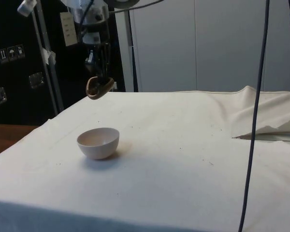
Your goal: Pour the coffee beans from the cup into the bowl.
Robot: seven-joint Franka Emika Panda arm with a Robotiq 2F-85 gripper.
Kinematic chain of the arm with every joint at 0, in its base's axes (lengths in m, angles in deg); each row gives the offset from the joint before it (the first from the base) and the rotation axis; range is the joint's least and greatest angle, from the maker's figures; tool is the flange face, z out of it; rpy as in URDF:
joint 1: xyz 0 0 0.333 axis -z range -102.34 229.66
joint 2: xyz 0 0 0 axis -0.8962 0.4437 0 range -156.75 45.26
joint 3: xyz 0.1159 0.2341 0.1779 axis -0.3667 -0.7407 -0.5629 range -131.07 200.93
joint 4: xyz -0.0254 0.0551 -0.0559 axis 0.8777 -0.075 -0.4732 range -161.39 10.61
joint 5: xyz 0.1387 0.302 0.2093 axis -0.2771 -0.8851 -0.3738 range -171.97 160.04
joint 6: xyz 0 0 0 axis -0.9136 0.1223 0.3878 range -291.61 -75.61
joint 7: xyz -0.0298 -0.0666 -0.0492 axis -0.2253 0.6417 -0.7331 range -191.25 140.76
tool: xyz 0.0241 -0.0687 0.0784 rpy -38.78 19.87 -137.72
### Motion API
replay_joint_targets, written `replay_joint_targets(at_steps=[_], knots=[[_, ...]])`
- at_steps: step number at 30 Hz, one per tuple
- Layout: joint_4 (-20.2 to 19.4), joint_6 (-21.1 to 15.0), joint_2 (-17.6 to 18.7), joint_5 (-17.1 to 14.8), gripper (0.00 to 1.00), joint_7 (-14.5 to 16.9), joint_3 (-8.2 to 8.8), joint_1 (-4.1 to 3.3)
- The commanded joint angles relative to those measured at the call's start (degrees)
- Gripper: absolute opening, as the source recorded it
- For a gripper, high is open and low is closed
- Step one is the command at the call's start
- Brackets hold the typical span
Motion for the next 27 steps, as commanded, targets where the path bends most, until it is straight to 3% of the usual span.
replay_joint_targets(at_steps=[1,6,7,8,15,16,18,25,26,27], knots=[[0.11,0.29,0.06,1.09,0.0,-0.69,0.17,-0.34],[0.11,0.52,0.57,4.35,0.0,-2.01,-0.23,-0.52],[0.0,0.11,0.46,3.27,0.0,-1.26,-0.46,-0.06],[0.17,0.63,0.63,4.98,0.0,-2.29,-0.34,-0.52],[0.23,1.2,1.38,9.45,0.0,-4.47,-1.15,-0.74],[0.0,0.74,1.26,8.65,0.0,-3.9,-1.38,-0.34],[0.23,1.43,1.66,11.06,0.0,-5.33,-1.38,-0.86],[0.34,1.95,2.35,14.73,0.0,-7.28,-2.06,-1.09],[0.0,1.43,2.18,14.15,0.0,-6.82,-2.29,-0.63],[0.34,2.06,2.46,15.3,0.0,-7.56,-2.18,-1.15]])
